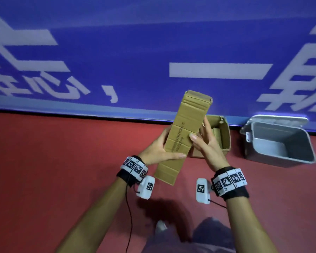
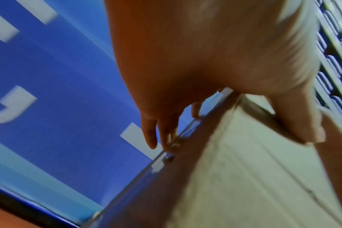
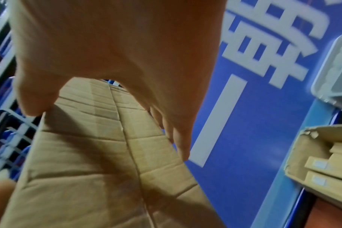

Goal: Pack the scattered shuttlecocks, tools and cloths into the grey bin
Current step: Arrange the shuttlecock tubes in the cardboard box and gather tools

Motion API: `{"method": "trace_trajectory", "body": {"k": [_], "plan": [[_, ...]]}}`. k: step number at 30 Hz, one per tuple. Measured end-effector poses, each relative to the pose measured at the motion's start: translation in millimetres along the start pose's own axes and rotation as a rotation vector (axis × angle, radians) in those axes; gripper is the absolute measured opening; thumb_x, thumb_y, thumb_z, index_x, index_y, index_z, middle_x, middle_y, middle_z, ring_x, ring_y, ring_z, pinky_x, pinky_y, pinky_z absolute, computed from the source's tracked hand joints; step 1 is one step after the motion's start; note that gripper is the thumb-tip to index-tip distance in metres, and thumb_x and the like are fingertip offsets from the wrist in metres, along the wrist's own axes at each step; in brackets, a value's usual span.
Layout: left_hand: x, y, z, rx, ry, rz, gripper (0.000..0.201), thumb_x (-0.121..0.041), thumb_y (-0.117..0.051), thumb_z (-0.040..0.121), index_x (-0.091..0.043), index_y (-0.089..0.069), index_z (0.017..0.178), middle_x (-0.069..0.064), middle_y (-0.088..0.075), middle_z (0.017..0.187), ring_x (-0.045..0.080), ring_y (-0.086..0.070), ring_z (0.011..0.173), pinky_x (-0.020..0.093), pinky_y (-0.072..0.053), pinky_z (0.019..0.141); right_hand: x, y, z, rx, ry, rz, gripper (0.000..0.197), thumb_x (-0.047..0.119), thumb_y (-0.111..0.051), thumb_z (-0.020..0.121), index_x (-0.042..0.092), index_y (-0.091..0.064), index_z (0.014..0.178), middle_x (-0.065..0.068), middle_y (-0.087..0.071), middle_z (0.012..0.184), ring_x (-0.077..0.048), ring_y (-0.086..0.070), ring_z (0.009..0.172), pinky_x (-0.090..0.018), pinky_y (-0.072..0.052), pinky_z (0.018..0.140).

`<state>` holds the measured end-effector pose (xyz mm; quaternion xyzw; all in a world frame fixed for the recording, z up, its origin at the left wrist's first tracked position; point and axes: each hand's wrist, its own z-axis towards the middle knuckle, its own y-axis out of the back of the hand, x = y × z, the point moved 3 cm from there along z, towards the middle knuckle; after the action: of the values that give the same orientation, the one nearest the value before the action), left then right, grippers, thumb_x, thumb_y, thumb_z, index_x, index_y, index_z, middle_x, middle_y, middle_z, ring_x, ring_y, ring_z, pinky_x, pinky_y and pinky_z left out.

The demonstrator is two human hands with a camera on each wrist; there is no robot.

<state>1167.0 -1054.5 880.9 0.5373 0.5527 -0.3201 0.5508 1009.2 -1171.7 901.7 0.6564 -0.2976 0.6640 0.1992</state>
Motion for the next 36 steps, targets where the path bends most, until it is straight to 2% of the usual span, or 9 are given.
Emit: {"method": "trace_trajectory", "body": {"k": [4, 7, 13, 17, 19, 23, 26, 32, 36], "plan": [[-11, -25, 102, 0.053, -0.012, 0.08, 0.113, -0.047, -0.094, 0.067, -0.047, -0.023, 0.156, -0.017, -0.055, 0.146, 0.002, -0.054, 0.133, 0.036, -0.044, 0.114, -2, 62, 38, -0.166, -0.042, -0.028, 0.053, 0.027, -0.057, 0.105, 0.029, -0.04, 0.155, 0.014, -0.058, 0.146, -0.008, -0.056, 0.134, -0.039, -0.048, 0.107], [-15, -53, 179, 0.032, 0.01, 0.195, 0.12, -0.065, -0.09, 0.058, -0.055, -0.018, 0.153, -0.013, -0.045, 0.154, 0.007, -0.047, 0.139, 0.042, -0.042, 0.115, -8, 107, 79, -0.257, -0.055, -0.047, 0.042, 0.024, -0.061, 0.102, 0.021, -0.053, 0.143, 0.022, -0.068, 0.126, -0.004, -0.064, 0.121, -0.038, -0.053, 0.104], [-31, -101, 311, 0.033, 0.08, 0.27, 0.132, -0.052, -0.088, 0.065, -0.051, 0.006, 0.157, -0.006, -0.029, 0.16, 0.01, -0.029, 0.149, 0.037, -0.033, 0.121, -19, 211, 198, -0.284, -0.061, -0.113, 0.075, 0.036, -0.091, 0.077, 0.013, -0.052, 0.137, -0.002, -0.073, 0.121, -0.019, -0.071, 0.113, -0.048, -0.055, 0.101], [-46, -104, 374, 0.034, 0.147, 0.302, 0.141, -0.062, -0.088, 0.061, -0.056, 0.019, 0.153, -0.003, -0.026, 0.161, 0.013, -0.031, 0.15, 0.043, -0.034, 0.121, -8, 269, 259, -0.282, -0.139, -0.075, 0.084, 0.035, -0.094, 0.072, 0.019, -0.043, 0.137, 0.001, -0.073, 0.12, -0.013, -0.072, 0.11, -0.043, -0.057, 0.098], [-54, -100, 397, 0.05, 0.166, 0.328, 0.138, -0.064, -0.088, 0.063, -0.061, 0.018, 0.151, -0.001, -0.024, 0.16, 0.016, -0.029, 0.151, 0.042, -0.033, 0.121, -7, 289, 281, -0.314, -0.182, -0.019, 0.074, 0.032, -0.092, 0.075, 0.018, -0.047, 0.132, 0.002, -0.075, 0.116, -0.011, -0.073, 0.106, -0.041, -0.057, 0.098], [-58, -90, 436, 0.091, 0.264, 0.369, 0.142, -0.067, -0.091, 0.055, -0.07, 0.019, 0.144, 0.002, -0.025, 0.149, 0.025, -0.036, 0.147, 0.046, -0.037, 0.118, -19, 316, 322, -0.279, -0.267, -0.047, 0.068, 0.05, -0.09, 0.071, 0.022, -0.062, 0.126, 0.008, -0.077, 0.113, -0.01, -0.073, 0.106, -0.044, -0.056, 0.1], [-50, -86, 473, 0.132, 0.311, 0.397, 0.149, -0.063, -0.093, 0.055, -0.065, 0.026, 0.145, 0.0, -0.025, 0.14, 0.026, -0.037, 0.146, 0.042, -0.037, 0.116, -31, 331, 353, -0.215, -0.32, -0.078, 0.077, 0.045, -0.092, 0.072, 0.021, -0.052, 0.133, 0.008, -0.075, 0.117, -0.006, -0.072, 0.106, -0.037, -0.057, 0.097], [-8, -83, 560, 0.372, 0.27, 0.515, 0.144, -0.061, -0.089, 0.065, -0.047, 0.022, 0.155, -0.005, 0.001, 0.165, 0.018, -0.008, 0.157, 0.04, -0.022, 0.126, -73, 377, 401, -0.325, -0.419, -0.308, 0.094, 0.041, -0.097, 0.062, 0.022, -0.034, 0.129, 0.003, -0.066, 0.119, -0.011, -0.066, 0.109, -0.038, -0.054, 0.098], [37, -79, 629, 0.515, 0.254, 0.696, 0.127, -0.069, -0.077, 0.067, -0.044, 0.007, 0.159, -0.002, -0.003, 0.17, 0.024, -0.012, 0.157, 0.047, -0.026, 0.124, -120, 421, 418, -0.37, -0.576, -0.491, 0.088, 0.032, -0.093, 0.071, 0.017, -0.033, 0.133, 0.001, -0.062, 0.116, -0.019, -0.063, 0.105, -0.036, -0.051, 0.096]]}}
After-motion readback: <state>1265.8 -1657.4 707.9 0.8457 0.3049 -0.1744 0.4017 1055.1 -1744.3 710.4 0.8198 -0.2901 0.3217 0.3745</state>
